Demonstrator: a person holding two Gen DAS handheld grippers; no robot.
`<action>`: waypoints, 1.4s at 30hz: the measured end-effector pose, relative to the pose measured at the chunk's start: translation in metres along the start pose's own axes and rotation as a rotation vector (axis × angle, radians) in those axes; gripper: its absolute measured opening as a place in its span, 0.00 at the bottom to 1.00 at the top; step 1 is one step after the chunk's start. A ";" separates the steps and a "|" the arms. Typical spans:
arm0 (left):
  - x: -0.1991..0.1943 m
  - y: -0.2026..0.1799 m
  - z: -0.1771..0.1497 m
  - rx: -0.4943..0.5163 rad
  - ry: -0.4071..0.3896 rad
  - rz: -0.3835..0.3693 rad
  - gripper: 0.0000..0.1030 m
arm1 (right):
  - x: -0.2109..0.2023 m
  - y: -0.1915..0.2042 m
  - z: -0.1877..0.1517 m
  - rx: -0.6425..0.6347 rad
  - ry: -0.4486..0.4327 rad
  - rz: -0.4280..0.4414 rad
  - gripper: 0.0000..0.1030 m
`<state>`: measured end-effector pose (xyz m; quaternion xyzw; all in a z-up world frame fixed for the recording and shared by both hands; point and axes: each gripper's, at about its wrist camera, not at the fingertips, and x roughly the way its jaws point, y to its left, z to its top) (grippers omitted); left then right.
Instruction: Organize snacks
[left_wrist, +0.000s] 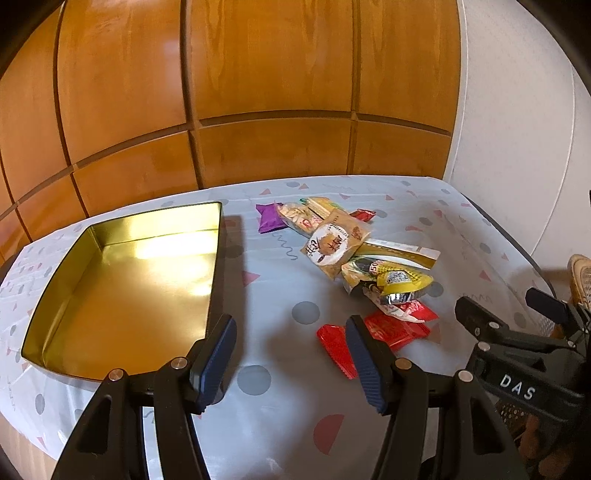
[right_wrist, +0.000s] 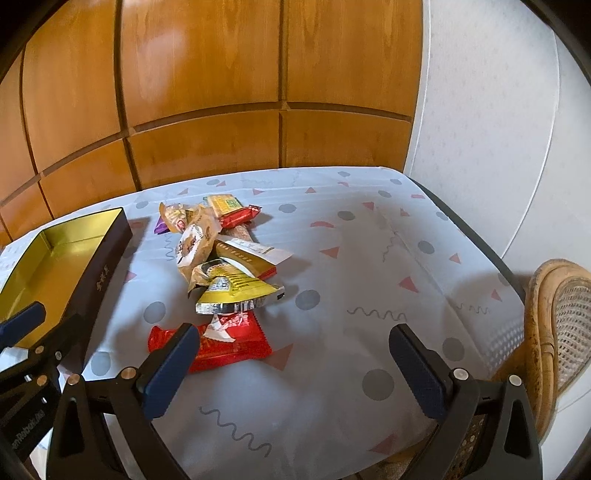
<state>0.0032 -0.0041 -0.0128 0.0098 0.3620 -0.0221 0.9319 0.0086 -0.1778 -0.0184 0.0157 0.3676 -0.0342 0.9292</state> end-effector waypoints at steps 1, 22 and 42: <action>0.000 0.000 0.000 0.002 0.003 -0.002 0.60 | 0.001 -0.001 0.000 0.003 0.002 -0.001 1.00; 0.000 -0.001 -0.001 0.003 0.013 -0.009 0.60 | 0.004 -0.008 0.001 0.005 0.010 -0.003 1.00; -0.001 -0.003 -0.001 0.011 0.011 -0.011 0.60 | 0.002 -0.005 0.002 -0.007 0.003 -0.004 1.00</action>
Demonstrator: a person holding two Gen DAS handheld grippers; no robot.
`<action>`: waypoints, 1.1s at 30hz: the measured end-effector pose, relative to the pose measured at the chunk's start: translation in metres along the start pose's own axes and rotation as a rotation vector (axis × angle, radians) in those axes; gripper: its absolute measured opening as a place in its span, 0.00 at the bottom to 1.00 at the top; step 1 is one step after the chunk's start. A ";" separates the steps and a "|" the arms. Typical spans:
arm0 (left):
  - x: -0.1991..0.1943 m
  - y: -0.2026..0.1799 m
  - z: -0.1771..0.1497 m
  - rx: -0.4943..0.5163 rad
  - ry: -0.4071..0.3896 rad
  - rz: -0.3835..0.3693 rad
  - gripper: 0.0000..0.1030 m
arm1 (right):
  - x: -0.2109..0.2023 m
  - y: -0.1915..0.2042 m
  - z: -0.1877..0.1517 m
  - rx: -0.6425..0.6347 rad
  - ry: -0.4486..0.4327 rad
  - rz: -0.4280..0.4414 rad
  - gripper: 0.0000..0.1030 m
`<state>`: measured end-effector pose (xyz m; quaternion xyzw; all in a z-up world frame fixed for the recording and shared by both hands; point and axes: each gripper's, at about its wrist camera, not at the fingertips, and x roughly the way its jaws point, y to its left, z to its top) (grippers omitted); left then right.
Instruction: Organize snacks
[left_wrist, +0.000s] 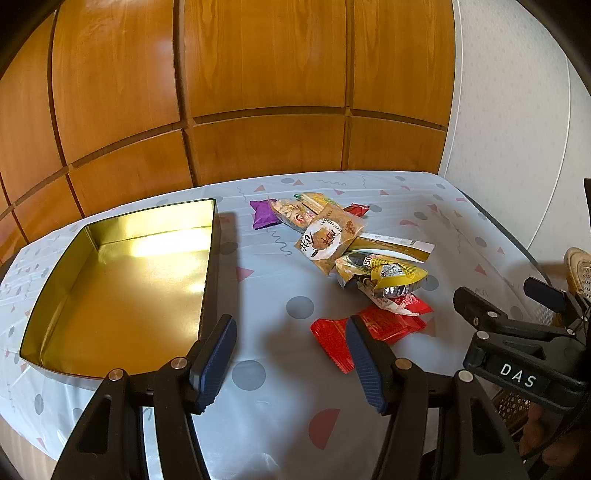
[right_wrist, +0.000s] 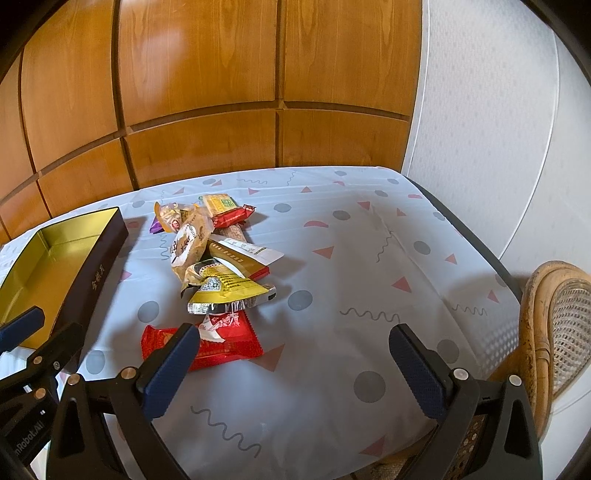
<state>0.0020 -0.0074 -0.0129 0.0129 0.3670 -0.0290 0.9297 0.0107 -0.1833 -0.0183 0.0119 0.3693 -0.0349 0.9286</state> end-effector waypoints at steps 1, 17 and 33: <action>0.000 0.000 0.000 0.001 0.000 -0.001 0.60 | 0.000 0.000 0.000 -0.001 0.000 0.000 1.00; 0.009 -0.001 -0.002 0.002 0.052 -0.099 0.60 | 0.008 -0.013 0.014 0.003 -0.007 -0.001 1.00; 0.051 -0.038 0.002 0.421 0.265 -0.299 0.60 | 0.083 -0.089 0.096 0.016 0.161 0.224 1.00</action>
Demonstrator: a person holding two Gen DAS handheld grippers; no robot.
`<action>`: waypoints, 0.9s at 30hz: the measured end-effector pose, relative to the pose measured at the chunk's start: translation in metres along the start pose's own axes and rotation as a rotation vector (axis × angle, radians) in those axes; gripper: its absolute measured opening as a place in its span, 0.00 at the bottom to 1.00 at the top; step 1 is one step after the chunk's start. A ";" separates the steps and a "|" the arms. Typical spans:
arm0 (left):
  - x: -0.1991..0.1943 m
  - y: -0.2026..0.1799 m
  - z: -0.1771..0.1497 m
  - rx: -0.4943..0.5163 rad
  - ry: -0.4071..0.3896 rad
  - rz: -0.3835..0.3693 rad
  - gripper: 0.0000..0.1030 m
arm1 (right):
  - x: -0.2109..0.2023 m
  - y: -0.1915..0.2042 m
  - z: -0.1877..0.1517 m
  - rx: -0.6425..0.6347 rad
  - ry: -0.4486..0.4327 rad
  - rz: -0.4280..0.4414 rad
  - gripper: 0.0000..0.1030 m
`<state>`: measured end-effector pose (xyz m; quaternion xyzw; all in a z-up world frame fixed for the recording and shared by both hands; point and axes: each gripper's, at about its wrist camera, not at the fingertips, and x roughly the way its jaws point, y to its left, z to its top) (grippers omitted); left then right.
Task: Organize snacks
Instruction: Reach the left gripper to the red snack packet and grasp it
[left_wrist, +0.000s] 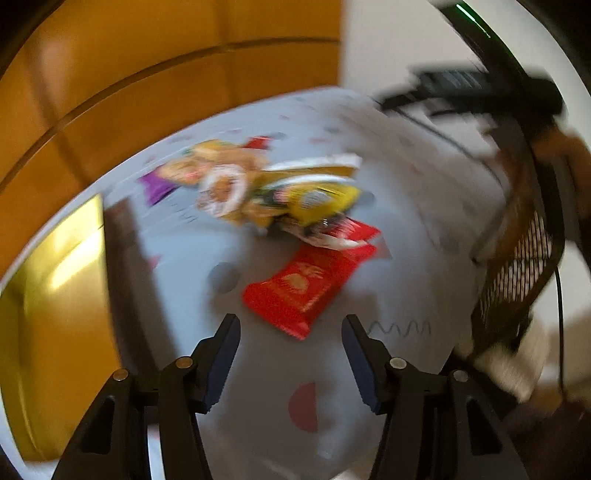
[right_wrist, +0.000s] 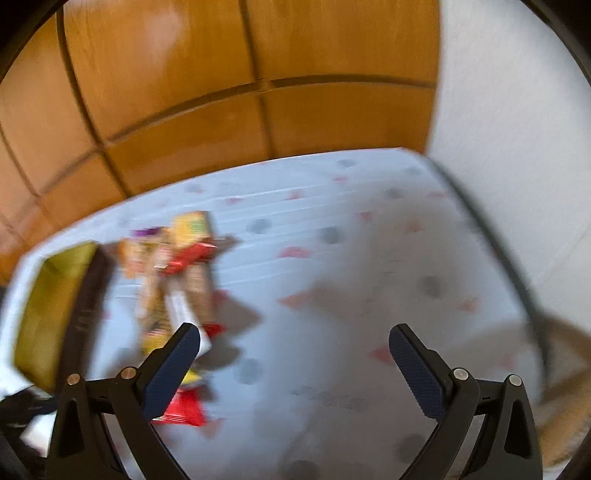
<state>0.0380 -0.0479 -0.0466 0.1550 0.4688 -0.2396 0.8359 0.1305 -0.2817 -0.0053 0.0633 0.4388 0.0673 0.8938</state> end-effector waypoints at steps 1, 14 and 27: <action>0.005 -0.003 0.004 0.029 0.012 -0.008 0.63 | 0.004 0.001 0.002 -0.011 0.000 0.001 1.00; 0.062 -0.020 0.033 0.177 0.063 0.004 0.59 | 0.012 -0.018 0.010 0.135 0.022 0.173 1.00; 0.024 -0.010 -0.032 0.038 0.023 -0.059 0.09 | 0.022 0.002 0.005 0.027 0.078 0.116 0.95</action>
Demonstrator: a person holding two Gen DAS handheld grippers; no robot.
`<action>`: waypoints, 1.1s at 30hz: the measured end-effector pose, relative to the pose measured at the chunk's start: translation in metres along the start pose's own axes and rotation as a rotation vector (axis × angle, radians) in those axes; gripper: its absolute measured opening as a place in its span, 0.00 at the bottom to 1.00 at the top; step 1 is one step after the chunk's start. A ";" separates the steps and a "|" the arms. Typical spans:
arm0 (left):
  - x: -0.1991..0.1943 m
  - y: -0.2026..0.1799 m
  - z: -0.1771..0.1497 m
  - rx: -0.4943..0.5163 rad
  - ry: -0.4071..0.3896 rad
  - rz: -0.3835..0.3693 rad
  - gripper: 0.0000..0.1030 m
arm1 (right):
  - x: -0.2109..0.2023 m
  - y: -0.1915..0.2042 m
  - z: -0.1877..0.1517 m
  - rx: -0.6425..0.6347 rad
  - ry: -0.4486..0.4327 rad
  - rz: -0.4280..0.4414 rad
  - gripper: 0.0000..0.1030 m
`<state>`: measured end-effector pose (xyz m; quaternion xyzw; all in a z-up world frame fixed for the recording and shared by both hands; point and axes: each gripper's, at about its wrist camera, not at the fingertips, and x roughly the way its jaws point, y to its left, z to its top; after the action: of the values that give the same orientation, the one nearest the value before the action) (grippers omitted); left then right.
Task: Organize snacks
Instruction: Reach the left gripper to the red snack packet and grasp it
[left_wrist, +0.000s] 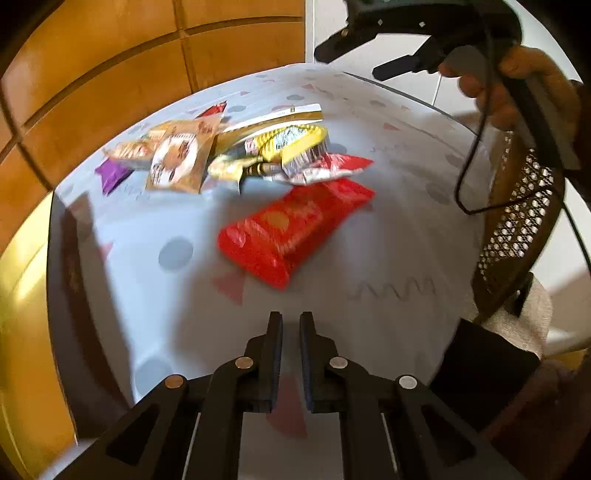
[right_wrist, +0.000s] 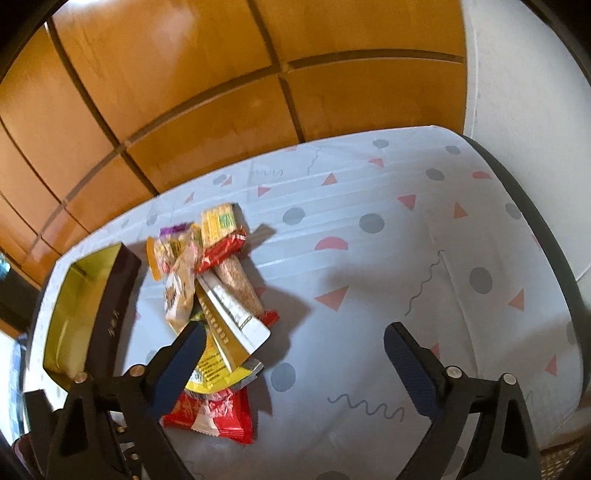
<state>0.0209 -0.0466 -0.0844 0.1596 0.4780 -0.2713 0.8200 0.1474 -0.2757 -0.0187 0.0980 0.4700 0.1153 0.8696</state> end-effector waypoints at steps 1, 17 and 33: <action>-0.004 0.001 -0.003 -0.015 -0.007 -0.007 0.12 | 0.002 0.001 -0.001 -0.008 0.006 -0.006 0.95; 0.021 -0.011 0.074 0.264 0.056 -0.059 0.61 | 0.007 0.001 0.002 0.026 0.023 0.042 0.94; 0.025 -0.014 0.048 0.147 0.047 -0.095 0.39 | 0.013 0.034 0.009 -0.123 0.060 0.121 0.86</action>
<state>0.0556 -0.0905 -0.0828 0.2027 0.4832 -0.3405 0.7807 0.1580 -0.2397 -0.0142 0.0691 0.4811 0.1992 0.8509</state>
